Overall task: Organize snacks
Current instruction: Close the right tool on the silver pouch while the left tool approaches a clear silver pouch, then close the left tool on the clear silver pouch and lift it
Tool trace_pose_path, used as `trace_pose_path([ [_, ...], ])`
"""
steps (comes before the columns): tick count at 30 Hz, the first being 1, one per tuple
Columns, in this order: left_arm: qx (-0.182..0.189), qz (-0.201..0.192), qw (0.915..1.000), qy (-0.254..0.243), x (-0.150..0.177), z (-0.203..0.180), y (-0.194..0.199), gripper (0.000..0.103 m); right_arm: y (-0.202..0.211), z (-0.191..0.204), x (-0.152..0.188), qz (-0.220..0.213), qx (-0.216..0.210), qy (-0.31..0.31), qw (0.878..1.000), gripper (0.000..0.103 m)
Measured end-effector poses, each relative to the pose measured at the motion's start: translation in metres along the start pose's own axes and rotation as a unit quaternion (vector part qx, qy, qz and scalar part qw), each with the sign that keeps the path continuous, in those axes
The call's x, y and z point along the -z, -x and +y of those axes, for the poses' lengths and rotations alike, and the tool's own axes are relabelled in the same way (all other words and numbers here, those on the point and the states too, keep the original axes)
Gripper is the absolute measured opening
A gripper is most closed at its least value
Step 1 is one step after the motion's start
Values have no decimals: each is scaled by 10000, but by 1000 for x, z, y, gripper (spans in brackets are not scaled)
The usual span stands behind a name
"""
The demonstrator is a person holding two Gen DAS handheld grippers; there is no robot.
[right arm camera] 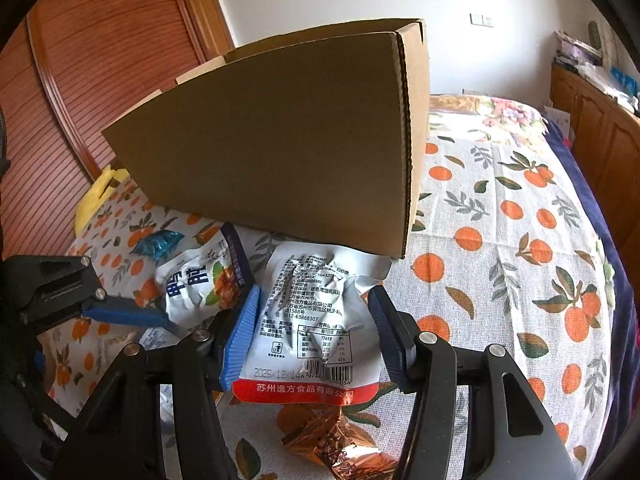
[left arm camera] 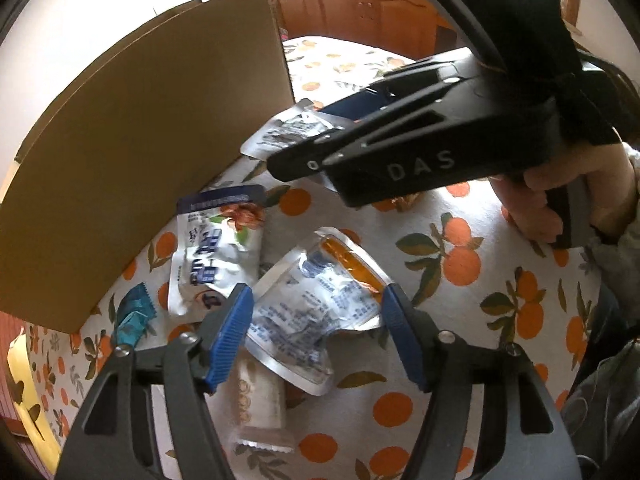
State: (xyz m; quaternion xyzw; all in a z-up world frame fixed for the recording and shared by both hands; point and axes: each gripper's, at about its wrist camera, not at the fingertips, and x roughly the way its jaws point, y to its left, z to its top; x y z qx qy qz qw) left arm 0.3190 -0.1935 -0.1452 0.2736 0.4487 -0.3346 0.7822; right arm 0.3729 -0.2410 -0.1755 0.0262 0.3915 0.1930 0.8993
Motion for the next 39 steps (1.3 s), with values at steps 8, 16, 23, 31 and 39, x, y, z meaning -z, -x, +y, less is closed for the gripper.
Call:
trace_pose_path([
  [8, -136, 112, 9998, -112, 3, 3, 13, 68, 0, 0, -1, -7, -11, -7, 10000, 57],
  [16, -389, 249, 9977, -504, 12, 11, 22, 68, 0, 0, -1, -11, -15, -12, 10000, 57],
  [23, -425, 386, 9948, -838, 5, -1, 1, 68, 20, 11, -10, -177, -20, 119, 9998, 57],
  [31, -228, 286, 9950, -926, -16, -8, -12, 68, 70, 17, -14, -412, 254, 339, 9983, 57],
  [39, 307, 162, 9989, -324, -26, 9, -31, 67, 80, -1, -2, -354, 588, 184, 9975, 57],
])
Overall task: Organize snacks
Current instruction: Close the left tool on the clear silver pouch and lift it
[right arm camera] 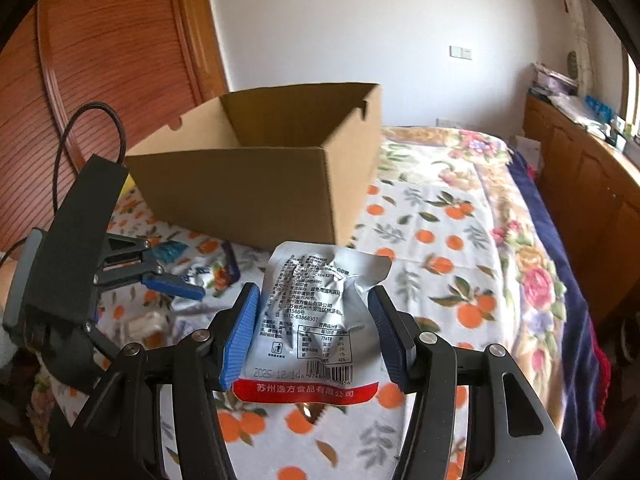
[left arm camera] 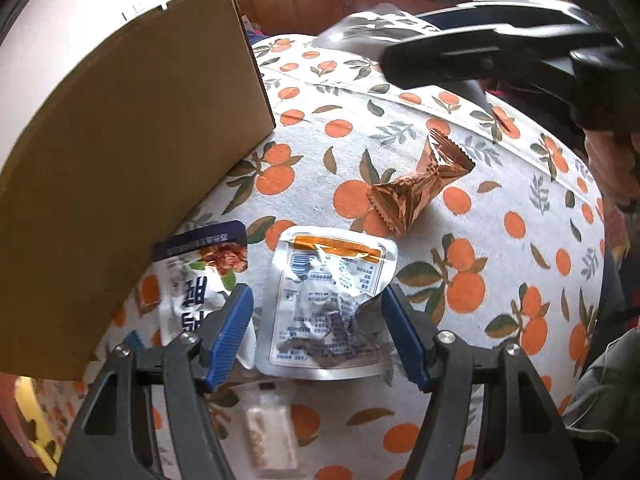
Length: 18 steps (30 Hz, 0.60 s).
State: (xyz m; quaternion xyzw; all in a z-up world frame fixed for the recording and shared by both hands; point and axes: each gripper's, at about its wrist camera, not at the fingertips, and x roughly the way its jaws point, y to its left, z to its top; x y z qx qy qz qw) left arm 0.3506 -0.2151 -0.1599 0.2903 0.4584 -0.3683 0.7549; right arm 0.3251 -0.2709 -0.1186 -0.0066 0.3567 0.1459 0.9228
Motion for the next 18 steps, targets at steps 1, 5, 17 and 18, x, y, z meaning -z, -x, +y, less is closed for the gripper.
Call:
trace_pose_path([
  [1, 18, -36, 10000, 39, 0, 0, -1, 67, 1, -2, 2, 5, 17, -23, 10000, 57],
  [5, 17, -135, 9999, 18, -4, -3, -1, 65, 5, -12, 11, 28, 39, -112, 9999, 57],
  [17, 291, -148, 9968, 731, 2, 15, -5, 60, 11, -12, 26, 93, -10, -250, 9996, 57],
  [18, 286, -163, 9966, 761, 6, 15, -1, 58, 11, -10, 27, 103, -15, -244, 9996, 57],
])
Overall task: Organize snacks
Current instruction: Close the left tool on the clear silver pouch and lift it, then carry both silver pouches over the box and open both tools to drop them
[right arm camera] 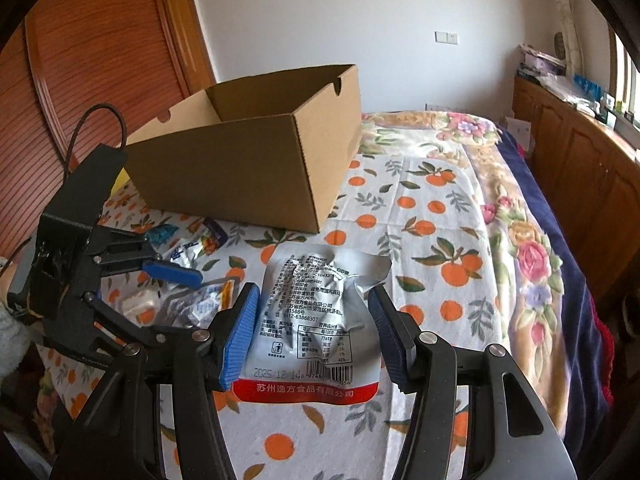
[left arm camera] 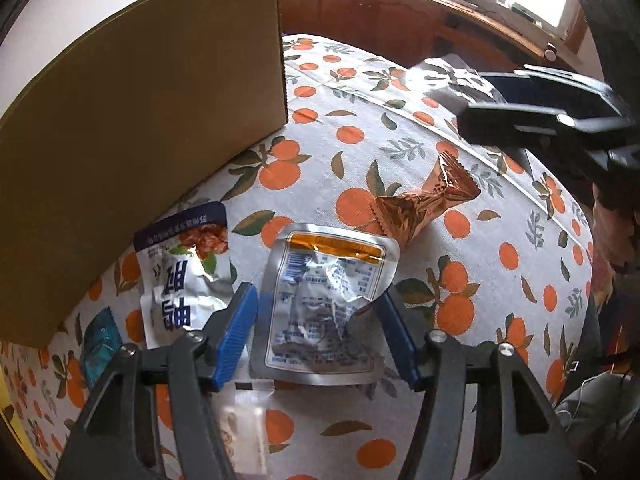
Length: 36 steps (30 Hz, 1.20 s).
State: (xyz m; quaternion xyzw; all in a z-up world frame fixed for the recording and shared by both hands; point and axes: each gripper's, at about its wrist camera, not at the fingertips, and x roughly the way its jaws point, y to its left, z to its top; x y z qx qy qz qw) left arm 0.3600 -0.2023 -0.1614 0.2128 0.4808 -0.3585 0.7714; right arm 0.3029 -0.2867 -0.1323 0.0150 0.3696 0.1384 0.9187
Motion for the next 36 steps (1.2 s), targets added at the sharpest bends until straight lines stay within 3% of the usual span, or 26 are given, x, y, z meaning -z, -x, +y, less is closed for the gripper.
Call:
trace_pose_path([
  [7, -271, -229, 9994, 33, 27, -12, 24, 51, 4, 9, 8, 70, 3, 16, 10000, 57],
  [19, -316, -842, 9949, 466, 30, -10, 78, 51, 27, 22, 6, -39, 103, 80, 9999, 57],
  [36, -468, -1860, 9778, 839, 22, 4, 142, 51, 59, 52, -15, -258, 200, 359, 9988, 57],
])
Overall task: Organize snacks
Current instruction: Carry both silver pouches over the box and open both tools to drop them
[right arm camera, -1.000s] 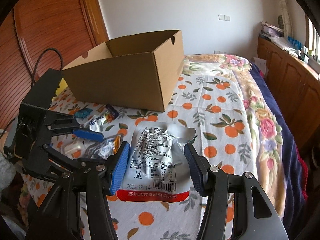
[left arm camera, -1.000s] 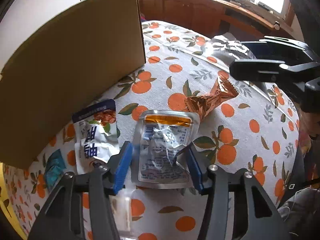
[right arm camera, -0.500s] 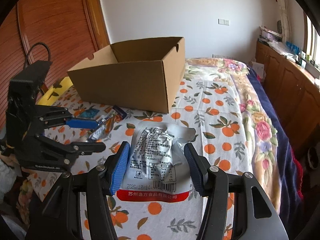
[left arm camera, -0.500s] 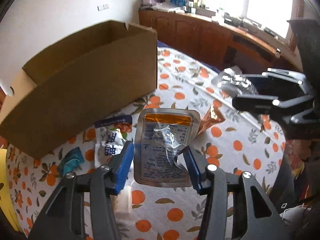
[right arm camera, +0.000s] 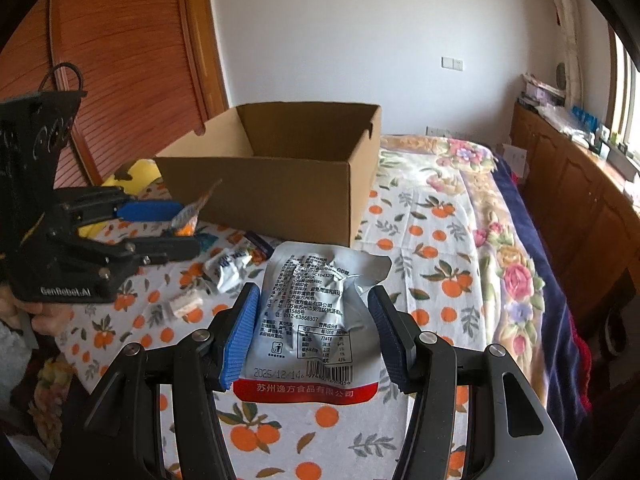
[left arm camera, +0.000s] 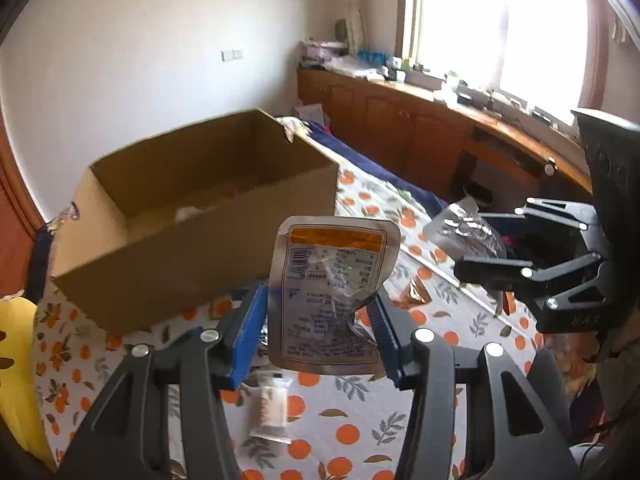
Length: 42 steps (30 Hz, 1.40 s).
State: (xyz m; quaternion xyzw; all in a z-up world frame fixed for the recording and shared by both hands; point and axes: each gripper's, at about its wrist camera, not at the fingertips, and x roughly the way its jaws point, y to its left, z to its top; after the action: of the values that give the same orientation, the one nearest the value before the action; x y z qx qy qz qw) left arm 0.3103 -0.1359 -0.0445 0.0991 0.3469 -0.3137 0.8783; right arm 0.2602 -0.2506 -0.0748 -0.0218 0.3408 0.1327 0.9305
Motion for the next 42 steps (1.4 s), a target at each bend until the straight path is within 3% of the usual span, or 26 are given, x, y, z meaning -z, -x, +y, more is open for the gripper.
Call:
trace_pose_path([
  [8, -169, -318, 9992, 182, -7, 25, 25, 51, 3, 15, -15, -71, 7, 193, 9998, 57],
  [22, -588, -608, 9958, 355, -35, 72, 34, 52, -9, 14, -64, -404, -18, 400, 9984, 57],
  [35, -863, -722, 9922, 543, -55, 123, -6, 52, -77, 21, -116, -568, -399, 531, 9962, 57],
  [42, -819, -644, 9933, 511, -58, 148, -43, 52, -135, 23, -137, -352, -326, 740, 9961, 57],
])
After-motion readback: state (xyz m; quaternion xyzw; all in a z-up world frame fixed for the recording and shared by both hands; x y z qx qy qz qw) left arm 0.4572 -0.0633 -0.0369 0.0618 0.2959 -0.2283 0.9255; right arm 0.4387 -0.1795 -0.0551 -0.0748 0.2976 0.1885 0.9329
